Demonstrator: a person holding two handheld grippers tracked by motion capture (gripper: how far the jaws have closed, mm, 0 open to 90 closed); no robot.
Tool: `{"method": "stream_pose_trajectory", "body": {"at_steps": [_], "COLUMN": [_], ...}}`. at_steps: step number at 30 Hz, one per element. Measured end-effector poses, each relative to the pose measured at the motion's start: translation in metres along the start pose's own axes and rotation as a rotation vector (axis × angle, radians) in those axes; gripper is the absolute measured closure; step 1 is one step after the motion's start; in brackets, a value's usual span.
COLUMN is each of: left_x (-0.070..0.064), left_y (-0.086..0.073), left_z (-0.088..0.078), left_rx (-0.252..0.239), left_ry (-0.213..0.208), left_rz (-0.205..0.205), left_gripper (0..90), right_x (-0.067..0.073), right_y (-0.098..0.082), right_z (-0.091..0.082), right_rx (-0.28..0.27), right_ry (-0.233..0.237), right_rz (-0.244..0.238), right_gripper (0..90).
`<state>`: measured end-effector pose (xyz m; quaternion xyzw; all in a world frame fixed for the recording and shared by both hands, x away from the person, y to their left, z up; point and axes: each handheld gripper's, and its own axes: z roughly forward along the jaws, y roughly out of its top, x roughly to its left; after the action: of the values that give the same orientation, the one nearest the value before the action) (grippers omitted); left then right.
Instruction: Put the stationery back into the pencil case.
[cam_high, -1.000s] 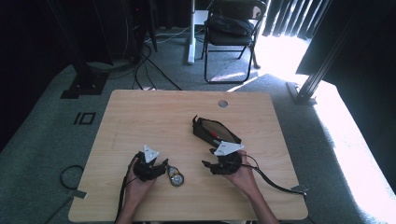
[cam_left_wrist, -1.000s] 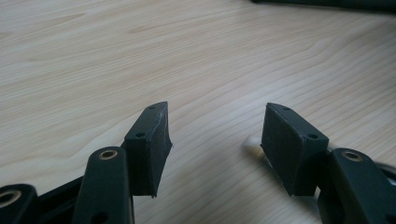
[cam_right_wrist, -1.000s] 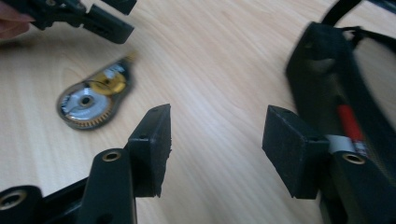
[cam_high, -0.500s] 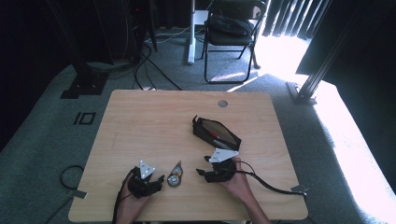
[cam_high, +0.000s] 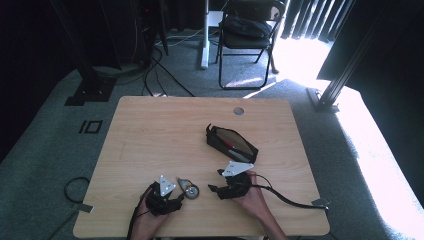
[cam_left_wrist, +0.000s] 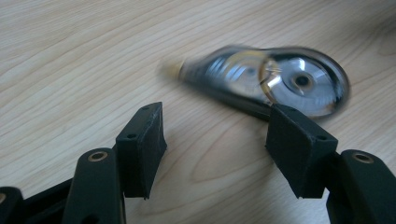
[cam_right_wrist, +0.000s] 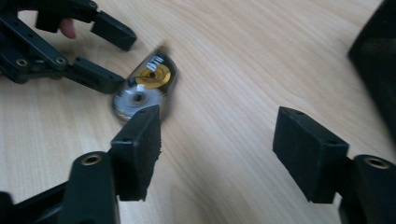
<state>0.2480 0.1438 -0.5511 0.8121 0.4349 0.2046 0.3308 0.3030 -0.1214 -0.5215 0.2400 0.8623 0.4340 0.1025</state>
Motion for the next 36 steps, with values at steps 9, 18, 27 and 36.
{"method": "stream_pose_trajectory", "body": {"at_steps": [9,18,27,36], "left_x": [-0.002,0.006,0.037,0.05], "left_y": [0.001,-0.004,-0.009,-0.013], "left_z": [0.001,-0.004,-0.017,-0.021], "left_rx": [-0.005,-0.003,-0.032,-0.045], "left_ry": [0.0,0.023,0.105,0.135], "left_rz": [0.01,-0.001,-0.093,-0.142], "left_gripper": [37.4,36.4,36.1,36.1], "right_x": [0.018,0.029,0.035,0.055], "right_y": [0.013,0.014,0.011,0.017], "right_z": [0.025,0.047,0.055,0.067], "right_rx": [0.048,0.056,0.048,0.08], "right_ry": [0.048,0.067,0.061,0.021], "right_rz": [-0.095,-0.081,-0.051,-0.112], "right_gripper": [26.9,23.5,21.0,16.6]}}
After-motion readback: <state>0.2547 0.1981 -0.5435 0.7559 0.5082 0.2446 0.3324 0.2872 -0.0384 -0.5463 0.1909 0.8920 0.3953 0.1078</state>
